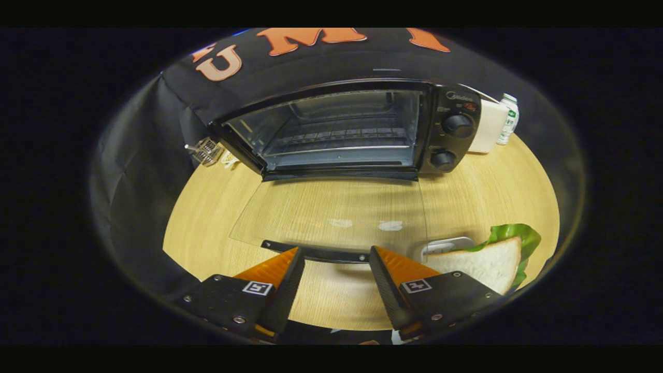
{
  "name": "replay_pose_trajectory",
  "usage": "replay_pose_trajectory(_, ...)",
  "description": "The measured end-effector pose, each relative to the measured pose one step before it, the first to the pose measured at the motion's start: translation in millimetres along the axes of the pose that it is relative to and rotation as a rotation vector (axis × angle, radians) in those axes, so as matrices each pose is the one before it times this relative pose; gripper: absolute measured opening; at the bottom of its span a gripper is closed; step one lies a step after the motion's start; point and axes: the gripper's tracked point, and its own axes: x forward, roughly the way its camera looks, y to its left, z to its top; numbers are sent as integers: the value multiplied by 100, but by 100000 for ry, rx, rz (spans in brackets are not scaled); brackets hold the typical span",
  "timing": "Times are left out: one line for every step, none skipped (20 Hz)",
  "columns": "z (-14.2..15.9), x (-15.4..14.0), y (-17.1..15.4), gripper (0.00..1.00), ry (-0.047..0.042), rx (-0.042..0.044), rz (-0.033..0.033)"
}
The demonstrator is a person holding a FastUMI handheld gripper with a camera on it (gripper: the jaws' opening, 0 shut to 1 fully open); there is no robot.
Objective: Open the toaster oven, put the food inside, and close the toaster oven door.
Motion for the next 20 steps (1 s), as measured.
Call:
replay_pose_trajectory(388,-312,63,75,-1591,196,1201)
replay_pose_trajectory(263,-573,-40,75,-1173,60,966)
replay_pose_trajectory(341,-713,-221,75,-529,-72,343)
replay_pose_trajectory(428,-865,-258,75,-1302,-251,376)
replay_pose_trajectory(727,-932,-500,75,-2437,-110,120)
replay_pose_trajectory(672,-1111,-605,75,-2780,186,57)
replay_pose_trajectory(685,-1031,-868,75,-2515,420,-302)
replay_pose_trajectory(543,-1090,-1145,76,-2329,805,-991)
replay_pose_trajectory(492,-852,-1333,80,-2106,957,-1856)
replay_pose_trajectory(221,-804,-1459,81,-1370,1018,-2229)
replay_pose_trajectory(343,-766,-1617,85,-1549,821,-2209)
replay_pose_trajectory(249,-719,-1533,88,-1317,238,-2673)
replay_pose_trajectory(-17,-411,-1389,92,-481,-236,-2164)
replay_pose_trajectory(-346,-375,-1368,95,507,-330,-2355)
replay_pose_trajectory(-402,-147,-1088,99,908,-362,-2185)
replay_pose_trajectory(-189,22,-817,99,248,-167,-1747)
replay_pose_trajectory(-312,115,-645,99,531,83,-1132)
replay_pose_trajectory(-738,226,-354,99,1478,114,-579)
replay_pose_trajectory(-720,269,-56,99,1926,468,718)
replay_pose_trajectory(-1041,426,55,99,2838,-29,271)
